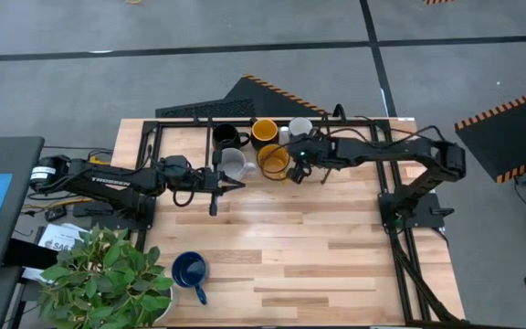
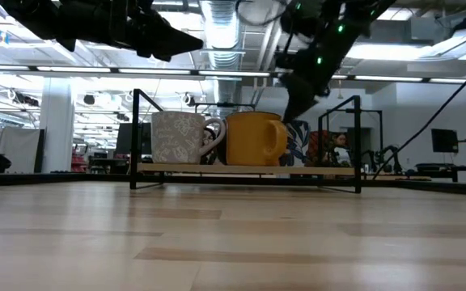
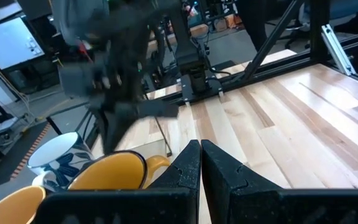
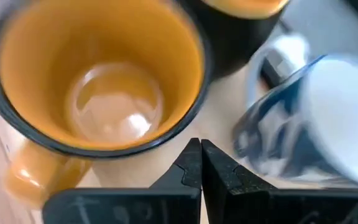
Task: Place coffee mugs
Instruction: Put the blue mug on the shelf
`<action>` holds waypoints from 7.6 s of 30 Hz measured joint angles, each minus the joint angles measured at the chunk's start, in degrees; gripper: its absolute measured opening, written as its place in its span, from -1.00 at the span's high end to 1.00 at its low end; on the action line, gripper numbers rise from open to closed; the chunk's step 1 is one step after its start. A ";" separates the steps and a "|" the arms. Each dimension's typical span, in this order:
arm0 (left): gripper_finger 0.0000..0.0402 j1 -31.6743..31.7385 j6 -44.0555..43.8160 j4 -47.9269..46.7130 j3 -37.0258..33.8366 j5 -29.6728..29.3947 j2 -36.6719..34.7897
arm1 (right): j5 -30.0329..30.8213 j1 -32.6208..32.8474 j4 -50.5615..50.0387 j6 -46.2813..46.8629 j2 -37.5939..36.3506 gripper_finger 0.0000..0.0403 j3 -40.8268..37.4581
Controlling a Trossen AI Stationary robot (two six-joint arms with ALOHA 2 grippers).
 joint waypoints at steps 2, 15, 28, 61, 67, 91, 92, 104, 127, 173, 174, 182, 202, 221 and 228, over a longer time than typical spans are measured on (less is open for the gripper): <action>1.00 -0.02 0.00 -0.01 0.00 -0.05 0.02 | 0.38 0.05 -1.27 -0.13 -2.84 0.86 0.01; 1.00 -1.25 -0.03 1.26 -0.02 6.61 0.00 | 0.22 13.89 31.39 -1.08 -23.27 0.73 -24.26; 0.71 -14.90 2.23 -30.62 15.91 -5.48 0.38 | 0.21 24.93 50.03 -7.83 -28.27 0.72 -28.90; 0.01 -45.72 -16.20 -79.83 35.46 -25.33 19.92 | 0.33 24.23 46.32 -7.59 -28.44 0.72 -28.90; 0.01 -45.72 -13.32 -84.90 36.17 -22.47 24.52 | 0.33 24.23 46.26 -7.59 -28.44 0.72 -28.90; 0.35 -38.15 -12.67 -86.12 30.18 -11.63 27.12 | 0.33 24.23 45.44 -7.63 -28.41 0.72 -28.90; 0.45 -37.36 -11.77 -85.71 30.17 -11.62 27.12 | 0.33 24.23 45.44 -7.63 -28.41 0.72 -28.90; 0.95 -22.26 3.55 -62.16 30.10 -13.13 27.04 | 0.33 24.23 45.45 -7.61 -28.41 0.72 -28.90; 0.96 -10.55 13.72 -34.21 36.93 -11.45 39.50 | 0.33 24.42 43.01 -6.46 -33.08 0.72 -28.94; -0.03 -11.20 14.55 -35.12 37.99 -25.12 30.92 | 0.36 25.12 34.83 -3.34 -36.24 0.72 -28.94; -0.03 -11.20 11.20 -37.40 37.99 -24.14 29.05 | 0.36 25.10 34.01 -2.45 -36.24 0.72 -28.93; 0.06 -10.05 -2.38 -17.10 17.13 -11.92 10.66 | 0.09 25.50 33.51 0.12 -33.41 0.72 -28.84; 0.12 -10.54 -2.10 16.92 -8.85 -11.80 -9.67 | -4.51 33.33 4.92 23.36 -15.51 0.01 -11.57; 0.12 -10.56 -2.07 15.77 -8.85 -11.83 -9.62 | -4.16 35.42 -6.22 40.43 3.97 -0.13 -1.92; 0.12 -10.56 -2.38 15.66 -8.83 -11.82 -9.60 | -5.03 35.05 -7.09 43.42 7.93 -0.12 -1.97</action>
